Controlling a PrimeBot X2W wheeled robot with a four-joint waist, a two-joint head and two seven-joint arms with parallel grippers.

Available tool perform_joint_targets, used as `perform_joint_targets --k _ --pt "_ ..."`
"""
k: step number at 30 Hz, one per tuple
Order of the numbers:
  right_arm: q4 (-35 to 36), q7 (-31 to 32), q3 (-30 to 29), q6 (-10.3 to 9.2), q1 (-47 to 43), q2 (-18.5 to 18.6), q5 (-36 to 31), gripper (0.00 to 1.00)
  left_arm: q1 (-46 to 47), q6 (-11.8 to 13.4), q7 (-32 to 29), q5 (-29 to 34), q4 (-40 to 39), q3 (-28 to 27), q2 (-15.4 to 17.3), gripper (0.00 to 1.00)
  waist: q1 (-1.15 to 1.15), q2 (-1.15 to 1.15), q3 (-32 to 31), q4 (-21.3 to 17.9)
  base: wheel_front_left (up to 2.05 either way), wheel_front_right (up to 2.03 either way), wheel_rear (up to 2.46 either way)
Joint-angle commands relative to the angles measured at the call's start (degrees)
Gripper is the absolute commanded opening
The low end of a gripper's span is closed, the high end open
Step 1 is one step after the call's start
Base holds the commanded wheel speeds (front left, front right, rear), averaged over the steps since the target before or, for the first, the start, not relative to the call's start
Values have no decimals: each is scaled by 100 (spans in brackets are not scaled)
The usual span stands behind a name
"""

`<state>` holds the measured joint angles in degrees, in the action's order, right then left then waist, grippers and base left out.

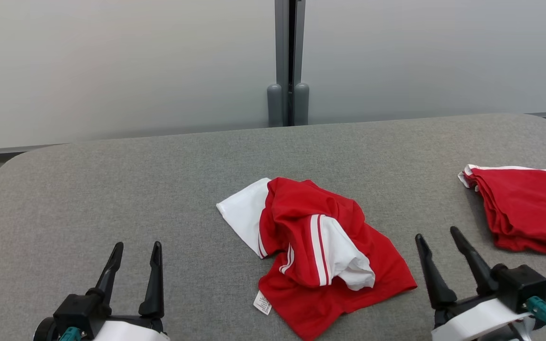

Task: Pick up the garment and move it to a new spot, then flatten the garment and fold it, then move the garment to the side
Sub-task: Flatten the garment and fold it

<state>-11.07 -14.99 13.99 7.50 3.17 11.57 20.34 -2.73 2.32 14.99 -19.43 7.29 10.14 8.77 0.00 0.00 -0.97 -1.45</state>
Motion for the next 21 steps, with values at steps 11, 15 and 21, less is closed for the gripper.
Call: perform_joint_targets --k 11,15,21 --pt "-280 671 1607 -1 390 701 823 100 127 -89 25 91 72 -57 -58 100 0 0 15 162 0 0 0" --pt "-668 1088 1715 -1 642 650 877 100 157 -120 25 93 107 -62 -70 100 0 0 26 301 0 0 0" --pt "-1137 1538 1753 -1 843 525 968 100 188 -149 25 97 165 -67 -81 100 0 0 12 577 0 0 0"
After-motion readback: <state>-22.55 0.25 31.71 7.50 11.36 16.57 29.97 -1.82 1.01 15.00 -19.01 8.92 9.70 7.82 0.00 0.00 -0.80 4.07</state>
